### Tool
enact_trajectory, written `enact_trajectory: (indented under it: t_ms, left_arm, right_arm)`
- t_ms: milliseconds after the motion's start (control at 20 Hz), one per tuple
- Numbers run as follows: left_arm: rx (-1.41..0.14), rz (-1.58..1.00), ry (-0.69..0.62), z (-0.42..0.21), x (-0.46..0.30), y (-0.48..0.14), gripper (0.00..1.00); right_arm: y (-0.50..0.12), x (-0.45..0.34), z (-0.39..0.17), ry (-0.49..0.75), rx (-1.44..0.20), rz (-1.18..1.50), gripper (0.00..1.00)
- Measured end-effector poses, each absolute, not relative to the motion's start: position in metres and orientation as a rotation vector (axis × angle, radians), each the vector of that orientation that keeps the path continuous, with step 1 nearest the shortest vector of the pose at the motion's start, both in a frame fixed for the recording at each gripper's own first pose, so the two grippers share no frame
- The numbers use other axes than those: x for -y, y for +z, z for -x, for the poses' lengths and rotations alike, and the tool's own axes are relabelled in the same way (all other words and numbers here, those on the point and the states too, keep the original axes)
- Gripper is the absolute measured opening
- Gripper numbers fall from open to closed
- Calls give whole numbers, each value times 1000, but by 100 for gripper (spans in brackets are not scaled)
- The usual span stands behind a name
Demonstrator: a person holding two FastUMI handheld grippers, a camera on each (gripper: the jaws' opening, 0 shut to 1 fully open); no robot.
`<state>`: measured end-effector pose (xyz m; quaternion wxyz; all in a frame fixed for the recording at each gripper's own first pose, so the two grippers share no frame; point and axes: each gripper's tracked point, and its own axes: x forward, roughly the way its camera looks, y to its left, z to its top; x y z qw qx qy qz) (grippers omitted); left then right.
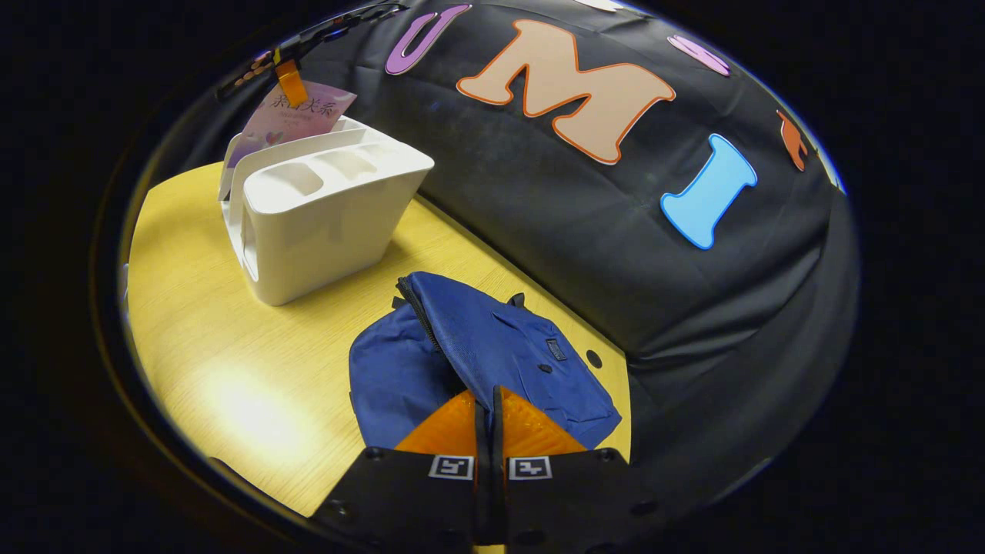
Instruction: Open the schoolbag, grab two books from the bookshelf and put them into the schoolbag.
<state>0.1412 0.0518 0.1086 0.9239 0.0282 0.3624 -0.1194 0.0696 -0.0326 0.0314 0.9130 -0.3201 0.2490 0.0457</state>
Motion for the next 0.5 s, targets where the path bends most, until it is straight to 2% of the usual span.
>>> enact_trajectory:
  t_ms: [200,500]
  left_arm:
    - [-657,49,-207,-151,-55,140,33]
    - [-458,226,-138,-149,-75,228,31]
  right_arm:
    - [32,33,-69,98,-513,650,3]
    - [46,38,-75,75,-475,603,3]
